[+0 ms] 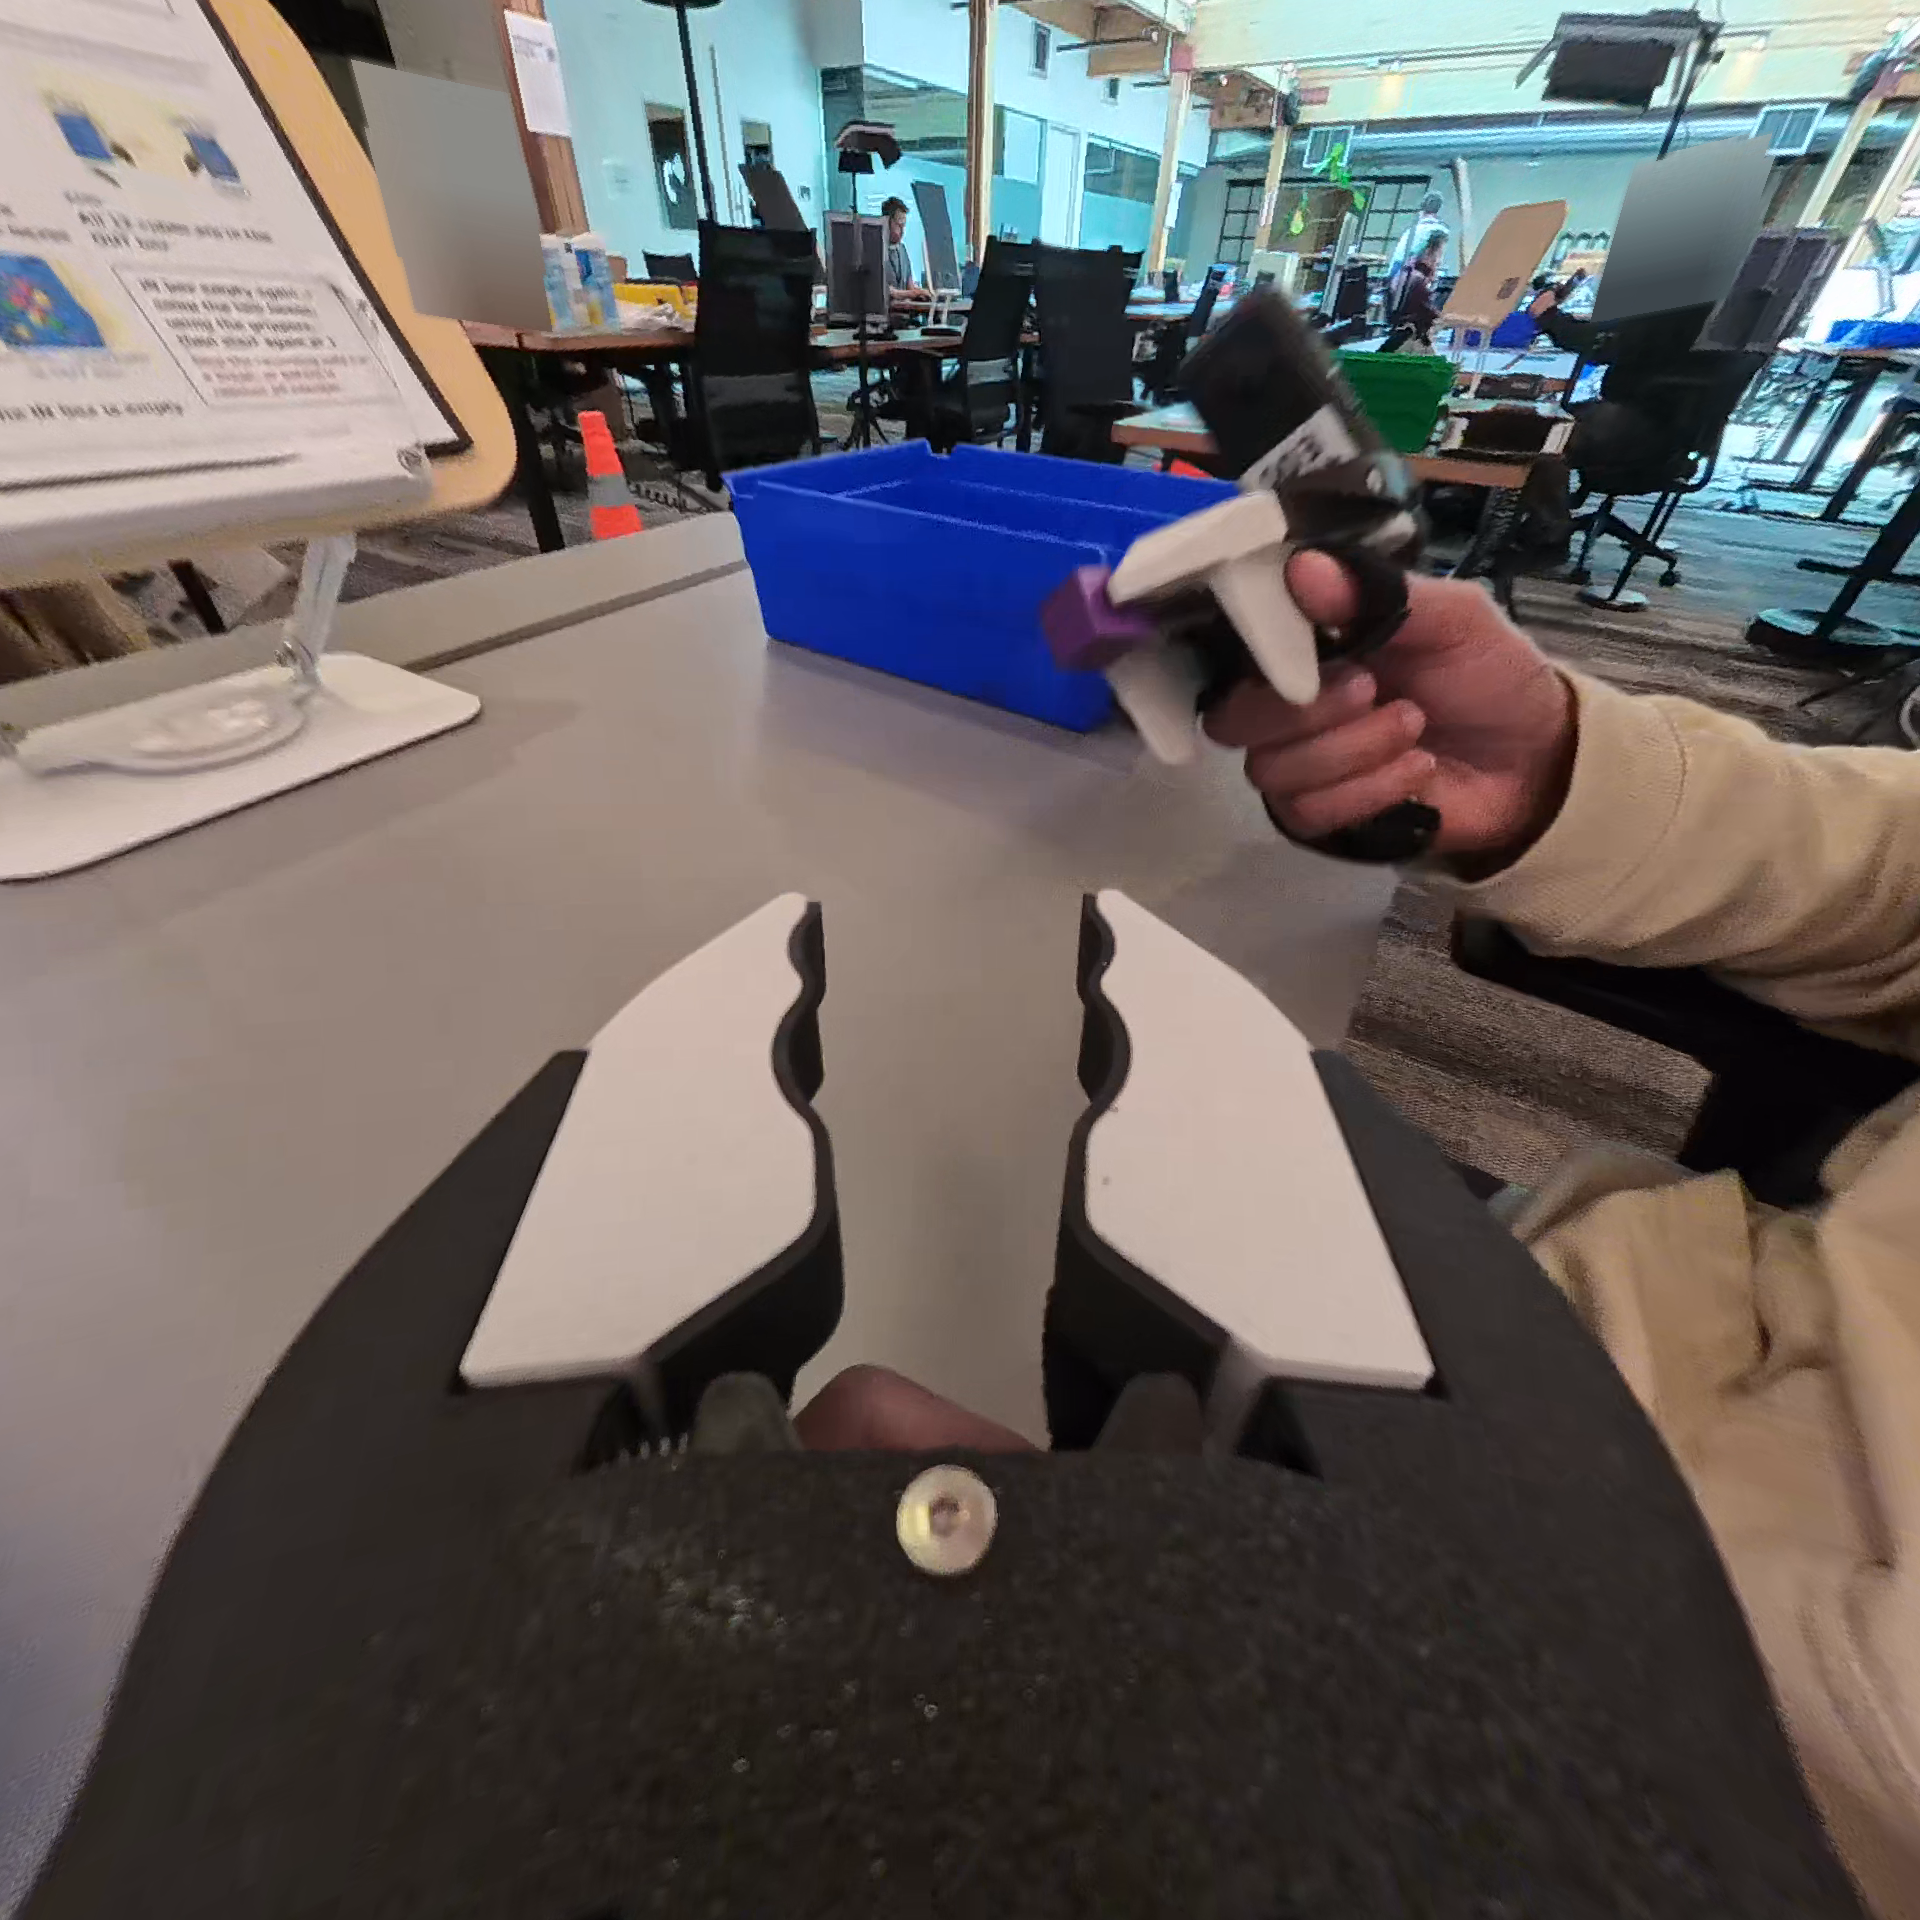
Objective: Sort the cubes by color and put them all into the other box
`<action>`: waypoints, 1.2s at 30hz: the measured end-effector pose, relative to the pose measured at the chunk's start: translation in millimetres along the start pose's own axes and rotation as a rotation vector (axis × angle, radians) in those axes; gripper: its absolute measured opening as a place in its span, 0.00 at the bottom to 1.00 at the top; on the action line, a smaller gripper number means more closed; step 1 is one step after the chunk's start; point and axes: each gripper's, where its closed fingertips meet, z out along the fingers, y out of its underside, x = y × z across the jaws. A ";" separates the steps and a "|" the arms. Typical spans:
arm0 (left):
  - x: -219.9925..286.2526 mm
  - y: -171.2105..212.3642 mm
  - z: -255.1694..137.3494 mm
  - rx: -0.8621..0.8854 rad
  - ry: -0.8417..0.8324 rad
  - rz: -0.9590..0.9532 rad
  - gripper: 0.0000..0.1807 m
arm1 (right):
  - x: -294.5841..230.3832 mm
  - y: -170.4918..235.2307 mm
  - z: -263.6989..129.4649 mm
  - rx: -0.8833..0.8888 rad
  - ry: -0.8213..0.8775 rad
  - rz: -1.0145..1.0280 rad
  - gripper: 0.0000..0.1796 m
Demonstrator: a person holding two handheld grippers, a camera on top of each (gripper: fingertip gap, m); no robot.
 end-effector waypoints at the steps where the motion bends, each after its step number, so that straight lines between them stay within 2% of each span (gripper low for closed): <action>1: 2.4 3.8 -3.4 -0.004 0.003 -0.014 0.25 | -1.9 -3.3 -9.4 0.018 0.055 -0.074 0.11; 4: 4.8 3.8 -6.4 -0.008 0.004 -0.023 0.25 | -10.8 -40.0 -45.8 0.080 0.229 -0.330 0.11; 7: 3.0 6.1 -4.9 -0.020 0.000 -0.005 0.25 | 10.2 -116.9 -110.6 0.168 0.497 -0.433 0.11; 9: 0.0 14.1 -3.8 -0.044 -0.012 0.013 0.25 | 57.4 -158.3 -153.1 0.084 0.733 -0.460 0.11; 11: 0.2 17.4 -2.8 -0.052 0.000 0.012 0.24 | 128.9 -180.7 -188.9 -0.130 0.981 -0.438 0.11; 12: 0.6 16.7 -2.0 -0.052 0.006 0.005 0.24 | 162.1 -182.6 -198.4 -0.244 1.038 -0.375 0.12; 14: 1.3 11.7 -2.3 -0.038 0.012 -0.002 0.24 | 210.3 -174.5 -195.4 -0.442 1.013 -0.229 0.12; 18: -1.2 8.4 -6.4 -0.032 -0.010 0.020 0.24 | 264.8 -150.7 -188.8 -0.789 1.047 -0.164 0.12; 21: -2.5 9.9 -9.4 -0.038 -0.012 0.006 0.24 | 278.9 -144.9 -185.9 -0.911 1.093 -0.196 0.12; 23: -3.7 11.7 -11.2 -0.043 -0.018 -0.001 0.24 | 282.2 -144.6 -184.8 -0.932 1.093 -0.209 0.14; 25: -5.4 14.8 -12.1 -0.056 -0.027 -0.001 0.24 | 274.6 -150.3 -183.6 -0.885 1.077 -0.219 0.18; 27: -8.4 16.6 -12.2 -0.068 -0.042 0.000 0.24 | 248.7 -165.0 -179.6 -0.753 1.050 -0.263 0.20; 29: -12.2 18.6 -11.5 -0.079 -0.060 0.004 0.24 | 202.0 -185.8 -175.5 -0.527 1.046 -0.374 0.21; 31: -17.2 24.3 -9.3 -0.107 -0.083 0.003 0.24 | 137.8 -196.5 -166.2 -0.190 0.993 -0.484 0.21; 33: -22.5 31.3 -6.2 -0.138 -0.110 0.003 0.25 | 71.1 -169.8 -143.3 0.127 0.785 -0.501 0.17; 34: -24.8 34.4 -4.3 -0.152 -0.122 0.004 0.25 | 49.1 -142.2 -131.3 0.215 0.690 -0.470 0.17; 36: -29.6 38.1 -0.7 -0.172 -0.148 0.005 0.25 | 36.5 -77.9 -111.6 0.275 0.612 -0.348 0.18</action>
